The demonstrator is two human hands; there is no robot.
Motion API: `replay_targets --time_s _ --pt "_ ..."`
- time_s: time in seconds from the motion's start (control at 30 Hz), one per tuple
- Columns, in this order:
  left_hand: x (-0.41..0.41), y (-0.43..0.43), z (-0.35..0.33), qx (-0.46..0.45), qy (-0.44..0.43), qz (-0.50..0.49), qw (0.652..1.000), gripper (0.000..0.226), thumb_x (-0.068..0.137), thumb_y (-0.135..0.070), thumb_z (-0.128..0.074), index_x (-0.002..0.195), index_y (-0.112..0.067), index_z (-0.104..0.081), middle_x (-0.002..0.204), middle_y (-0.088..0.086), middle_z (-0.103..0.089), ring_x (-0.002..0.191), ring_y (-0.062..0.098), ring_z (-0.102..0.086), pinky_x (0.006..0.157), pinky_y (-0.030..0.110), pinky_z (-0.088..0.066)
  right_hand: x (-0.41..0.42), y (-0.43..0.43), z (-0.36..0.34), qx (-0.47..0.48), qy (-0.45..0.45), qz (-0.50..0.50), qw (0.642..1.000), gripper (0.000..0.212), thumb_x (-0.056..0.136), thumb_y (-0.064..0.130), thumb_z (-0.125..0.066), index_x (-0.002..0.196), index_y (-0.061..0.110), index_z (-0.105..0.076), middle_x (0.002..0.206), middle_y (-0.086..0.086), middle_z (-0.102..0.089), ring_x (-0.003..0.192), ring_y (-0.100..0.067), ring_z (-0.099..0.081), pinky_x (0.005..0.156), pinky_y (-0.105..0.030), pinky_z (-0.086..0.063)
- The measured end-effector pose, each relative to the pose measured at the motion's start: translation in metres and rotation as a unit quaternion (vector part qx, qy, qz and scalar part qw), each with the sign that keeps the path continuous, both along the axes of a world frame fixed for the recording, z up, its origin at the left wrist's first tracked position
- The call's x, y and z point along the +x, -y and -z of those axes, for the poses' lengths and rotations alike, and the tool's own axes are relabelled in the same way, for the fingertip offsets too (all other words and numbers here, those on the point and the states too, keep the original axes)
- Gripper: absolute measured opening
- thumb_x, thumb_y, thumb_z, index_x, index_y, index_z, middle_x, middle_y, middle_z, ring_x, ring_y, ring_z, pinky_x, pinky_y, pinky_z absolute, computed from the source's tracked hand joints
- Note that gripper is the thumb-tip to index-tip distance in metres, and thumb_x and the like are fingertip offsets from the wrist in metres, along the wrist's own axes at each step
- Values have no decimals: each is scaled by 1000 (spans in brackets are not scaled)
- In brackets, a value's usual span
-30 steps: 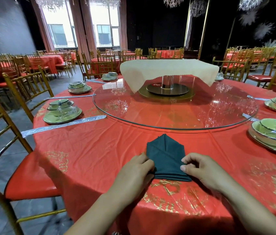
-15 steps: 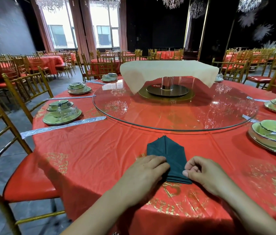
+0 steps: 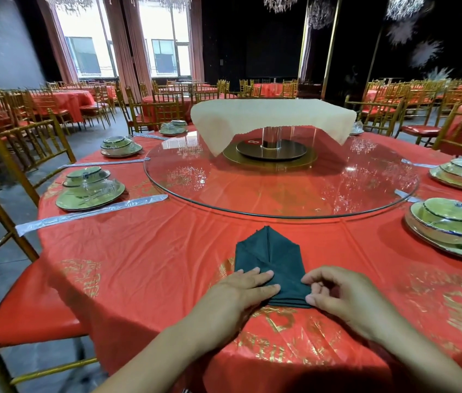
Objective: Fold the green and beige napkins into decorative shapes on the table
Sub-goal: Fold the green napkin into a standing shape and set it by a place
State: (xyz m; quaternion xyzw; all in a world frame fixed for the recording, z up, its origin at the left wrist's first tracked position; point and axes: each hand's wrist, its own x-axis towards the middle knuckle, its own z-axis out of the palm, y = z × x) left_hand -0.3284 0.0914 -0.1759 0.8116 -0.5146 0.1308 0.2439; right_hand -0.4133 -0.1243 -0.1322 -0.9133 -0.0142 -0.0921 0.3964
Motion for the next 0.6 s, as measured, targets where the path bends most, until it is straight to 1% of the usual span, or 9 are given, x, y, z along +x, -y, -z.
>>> replay_targets --time_s 0.1,0.13,0.2,0.27,0.3,0.37,0.43,0.5,0.6 --pt "0 -1 -2 8 -41 -4 999 42 93 -30 -34 128 -22 -56 137 0 -50 130 12 -37 109 34 -20 -2 2 1 -138 53 -31 989 23 78 19 -73 98 27 -66 75 18 -54 89 0 -51 71 -12 -39" --pt "-1 -1 -2 11 -49 -6 999 44 93 -32 -32 129 -23 -54 140 -2 -47 131 9 -33 111 30 -17 -2 4 1 -168 83 -39 982 26 78 26 -71 103 26 -66 76 22 -52 90 4 -49 71 -12 -39" --pt "-1 -2 -2 17 -53 -7 998 45 94 -34 -30 132 -25 -52 142 -5 -43 133 6 -28 112 27 -17 -1 7 3 -215 145 -56 964 30 79 44 -60 103 26 -68 75 25 -51 83 8 -47 65 -13 -38" --pt "-1 -2 -2 28 -59 -7 998 45 94 -36 -28 133 -27 -49 144 -9 -38 134 3 -25 112 23 -16 1 10 6 -269 196 -67 941 42 88 55 -40 96 26 -69 73 17 -56 76 2 -46 64 -19 -38" --pt "-1 -2 -2 32 -63 -7 997 46 94 -36 -27 134 -28 -48 144 -10 -37 134 2 -24 112 22 -15 3 11 8 -297 215 -72 927 48 92 55 -31 92 26 -70 72 14 -57 72 -1 -46 67 -21 -36" --pt "0 -2 -3 35 -65 -9 997 46 94 -36 -27 134 -28 -47 145 -9 -36 135 2 -23 113 23 -15 4 10 10 -345 256 -65 901 50 96 47 -26 87 25 -70 69 10 -54 68 -7 -46 67 -22 -33" --pt "-2 -2 -4 47 -62 -12 997 47 94 -36 -26 136 -26 -45 146 -5 -36 135 4 -22 114 26 -15 4 7 12 -380 307 -52 871 40 96 36 -35 80 20 -68 66 6 -51 63 -14 -45 67 -25 -33" --pt "-2 -2 -5 57 -56 -12 997 50 94 -37 -23 137 -24 -45 148 0 -35 136 7 -22 115 28 -14 2 5 15 -407 347 -33 844 27 90 23 -47 74 15 -67 63 2 -49 60 -18 -43 66 -29 -33" --pt "-3 -2 -8 70 -50 -14 996 53 92 -37 -20 137 -22 -44 149 6 -34 139 16 -25 114 29 -8 1 3 18 -435 347 -21 831 11 81 11 -60 71 12 -65 62 0 -47 59 -19 -39 65 -31 -34"
